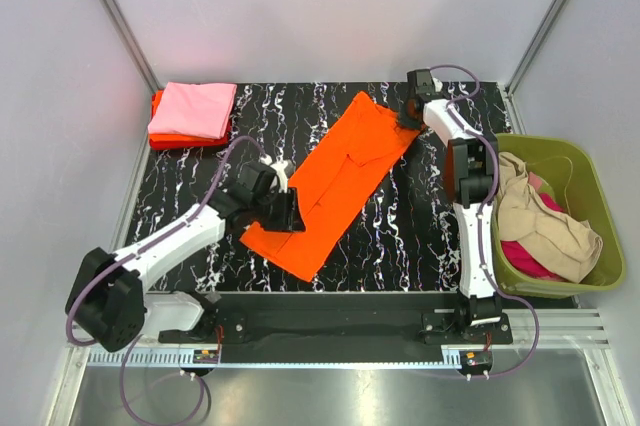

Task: Fold and stack the t-shirts
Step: Fold the tshirt

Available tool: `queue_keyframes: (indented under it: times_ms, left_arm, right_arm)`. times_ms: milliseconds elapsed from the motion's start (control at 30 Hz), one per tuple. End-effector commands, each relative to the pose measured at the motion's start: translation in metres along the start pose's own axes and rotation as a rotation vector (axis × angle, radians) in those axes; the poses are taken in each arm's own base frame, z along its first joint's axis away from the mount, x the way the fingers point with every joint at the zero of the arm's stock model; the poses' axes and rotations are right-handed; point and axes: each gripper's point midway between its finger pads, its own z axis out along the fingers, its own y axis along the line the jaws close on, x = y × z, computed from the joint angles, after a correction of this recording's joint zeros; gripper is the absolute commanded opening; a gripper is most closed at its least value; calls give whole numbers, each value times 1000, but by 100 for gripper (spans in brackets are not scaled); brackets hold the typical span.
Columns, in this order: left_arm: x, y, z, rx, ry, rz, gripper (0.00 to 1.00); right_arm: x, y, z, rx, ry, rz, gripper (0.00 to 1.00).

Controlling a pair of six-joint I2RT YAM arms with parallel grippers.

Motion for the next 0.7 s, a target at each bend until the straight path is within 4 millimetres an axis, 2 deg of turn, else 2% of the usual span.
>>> queue_keyframes:
  times_ms: [0, 33, 67, 100, 133, 167, 233, 300, 333, 400, 433, 500, 600, 633, 667]
  left_arm:
    - [15, -10, 18, 67, 41, 23, 44]
    - [25, -13, 26, 59, 74, 36, 44]
    - [28, -15, 30, 58, 80, 39, 44]
    - [31, -18, 34, 59, 89, 42, 44]
    - [42, -23, 41, 63, 122, 55, 44]
    - [42, -28, 46, 76, 116, 54, 44]
    - [53, -30, 59, 75, 151, 61, 44]
    - [56, -32, 67, 88, 162, 55, 43]
    - [60, -31, 72, 83, 178, 53, 42]
    - [63, -32, 75, 83, 180, 60, 42]
    - [67, -31, 78, 73, 185, 66, 42]
    - [75, -35, 82, 69, 198, 74, 41]
    - [92, -37, 89, 60, 225, 54, 41]
    - [100, -39, 91, 55, 235, 59, 41]
    - [103, -43, 93, 69, 230, 36, 41]
  right_arm:
    - [-12, 32, 10, -118, -2, -40, 20]
    - [-7, 32, 20, -124, 15, -43, 21]
    - [-9, 35, 22, -133, 14, -46, 21]
    - [-20, 43, 19, -156, -9, -44, 21]
    - [-15, 45, 25, -167, 6, -50, 21]
    - [-16, 49, 25, -186, 9, -56, 21]
    - [-22, 58, 19, -218, 3, -61, 24]
    - [-28, 62, 10, -233, -3, -61, 26]
    - [-36, 67, -3, -254, -17, -60, 29]
    - [-40, 70, -16, -265, -22, -60, 31]
    - [-54, 76, -37, -285, -54, -58, 32]
    - [-67, 80, -64, -301, -84, -55, 36]
    - [-73, 79, -86, -304, -94, -53, 39]
    - [-81, 82, -104, -319, -120, -58, 40]
    - [-83, 81, -111, -319, -126, -61, 41]
